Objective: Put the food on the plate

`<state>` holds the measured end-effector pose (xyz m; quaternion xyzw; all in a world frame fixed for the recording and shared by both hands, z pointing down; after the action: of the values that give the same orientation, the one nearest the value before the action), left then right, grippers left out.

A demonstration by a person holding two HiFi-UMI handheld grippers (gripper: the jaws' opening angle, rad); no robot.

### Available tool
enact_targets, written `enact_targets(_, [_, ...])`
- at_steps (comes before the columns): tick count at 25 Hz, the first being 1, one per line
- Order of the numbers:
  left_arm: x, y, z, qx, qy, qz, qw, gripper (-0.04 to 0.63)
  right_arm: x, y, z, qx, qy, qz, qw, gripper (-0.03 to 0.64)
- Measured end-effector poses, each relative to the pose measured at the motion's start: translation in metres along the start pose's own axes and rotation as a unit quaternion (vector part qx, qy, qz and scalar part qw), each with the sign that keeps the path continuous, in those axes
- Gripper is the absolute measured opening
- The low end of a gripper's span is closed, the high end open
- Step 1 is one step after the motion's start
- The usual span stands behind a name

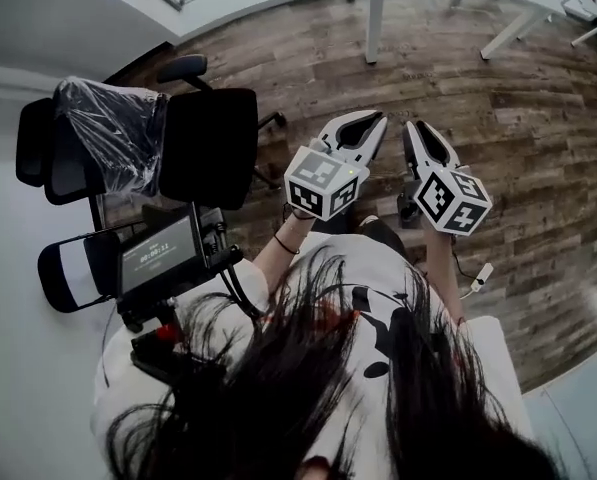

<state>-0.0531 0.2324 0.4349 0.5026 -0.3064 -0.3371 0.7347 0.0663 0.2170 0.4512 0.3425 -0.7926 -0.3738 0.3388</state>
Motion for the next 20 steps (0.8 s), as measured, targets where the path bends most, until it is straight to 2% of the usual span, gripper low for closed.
enact_targets(7, [-0.046, 0.015, -0.073, 0.024, -0.018, -0.011, 0.9995, 0.006, -0.072, 0.018, 0.007, -0.008, -0.035, -0.006, 0.999, 0.095])
enact_targets(20, [-0.049, 0.019, -0.066, 0.036, -0.023, -0.005, 0.9991, 0.006, -0.07, 0.019, 0.006, -0.012, -0.034, -0.018, 0.999, 0.094])
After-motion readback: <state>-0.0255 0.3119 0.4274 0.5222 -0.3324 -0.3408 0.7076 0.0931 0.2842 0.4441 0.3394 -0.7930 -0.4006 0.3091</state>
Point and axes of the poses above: the fingertips, and each gripper's own axes: x forward along the fingers, z to its left, y out of its underside, the point moved 5 cm from there along -x, backward along the fingers, and after that the axes turned 7 degrees about -z, right-handed, at the moved point
